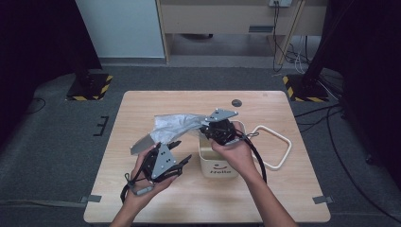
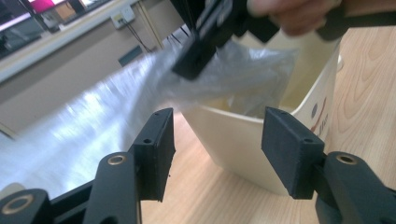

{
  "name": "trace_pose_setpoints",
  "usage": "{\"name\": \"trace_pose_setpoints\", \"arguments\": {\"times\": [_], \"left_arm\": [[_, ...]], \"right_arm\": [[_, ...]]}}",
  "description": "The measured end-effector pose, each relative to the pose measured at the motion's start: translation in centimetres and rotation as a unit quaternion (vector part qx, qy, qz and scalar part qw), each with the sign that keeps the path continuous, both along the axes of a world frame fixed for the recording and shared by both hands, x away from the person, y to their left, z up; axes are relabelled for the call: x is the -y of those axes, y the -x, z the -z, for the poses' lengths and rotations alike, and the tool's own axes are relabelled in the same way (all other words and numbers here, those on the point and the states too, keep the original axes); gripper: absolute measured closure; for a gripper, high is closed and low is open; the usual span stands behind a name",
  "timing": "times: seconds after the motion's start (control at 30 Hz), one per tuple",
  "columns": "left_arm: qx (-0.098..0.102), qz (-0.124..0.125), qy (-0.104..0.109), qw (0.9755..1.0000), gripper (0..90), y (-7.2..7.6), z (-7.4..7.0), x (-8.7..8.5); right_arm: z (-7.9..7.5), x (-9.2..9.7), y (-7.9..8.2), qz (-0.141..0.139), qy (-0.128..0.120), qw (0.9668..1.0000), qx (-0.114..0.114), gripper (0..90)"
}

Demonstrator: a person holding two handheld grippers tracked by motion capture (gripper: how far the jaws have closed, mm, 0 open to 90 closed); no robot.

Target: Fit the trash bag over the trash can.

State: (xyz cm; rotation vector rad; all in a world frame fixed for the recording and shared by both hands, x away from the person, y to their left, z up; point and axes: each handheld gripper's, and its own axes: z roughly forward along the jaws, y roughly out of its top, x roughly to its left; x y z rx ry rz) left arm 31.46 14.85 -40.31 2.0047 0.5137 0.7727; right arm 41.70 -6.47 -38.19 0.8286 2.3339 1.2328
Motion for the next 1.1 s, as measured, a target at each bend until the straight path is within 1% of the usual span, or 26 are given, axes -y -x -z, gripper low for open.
{"name": "trace_pose_setpoints", "arguments": {"times": [0.23,0.27,0.33,0.43,0.57,0.67,0.7,0.8,0.87,0.97,1.1], "left_arm": [[-0.021,-0.024,0.005,0.9995,46.9,-1.4,1.5,-0.8],[-0.016,-0.024,0.005,0.9996,47.7,-1.7,1.6,-0.9],[-0.021,-0.029,0.007,0.9993,48.5,-1.9,1.9,-1.2],[-0.022,-0.032,0.008,0.9992,50.2,-2.0,2.2,-1.3],[-0.020,-0.030,0.009,0.9993,51.3,-1.8,2.7,-1.3],[-0.021,-0.029,0.006,0.9993,51.5,-1.6,3.1,-1.2],[-0.023,-0.030,0.007,0.9993,51.8,-1.5,3.3,-1.1],[-0.027,-0.029,0.001,0.9992,52.4,-1.6,3.8,-1.0],[-0.032,-0.030,0.001,0.9990,53.0,-1.8,4.1,-0.9],[-0.033,-0.033,0.000,0.9989,54.5,-2.4,4.3,-0.7],[-0.039,-0.045,0.003,0.9982,55.7,-3.4,4.5,-0.7]], "right_arm": [[-0.7,0.3,0.3,0.000,-0.005,1.0000,0.004,89.7],[-0.8,0.3,0.3,0.000,-0.006,1.0000,0.006,89.8],[-1.0,0.5,0.5,-0.002,-0.008,0.9999,0.008,89.8],[-1.3,0.8,0.6,0.000,-0.010,0.9999,0.011,89.8],[-1.6,1.3,0.5,0.008,-0.019,0.9997,0.011,89.8],[-1.8,1.6,0.3,0.013,-0.025,0.9995,0.012,89.8],[-1.9,1.7,0.3,0.014,-0.028,0.9995,0.011,89.8],[-2.1,1.9,0.2,0.015,-0.037,0.9992,0.010,89.8],[-2.2,2.0,0.3,0.014,-0.040,0.9990,0.010,89.8],[-2.3,2.1,0.5,0.014,-0.040,0.9990,0.011,89.8],[-2.5,2.2,0.9,0.008,-0.044,0.9989,0.015,89.8]]}}
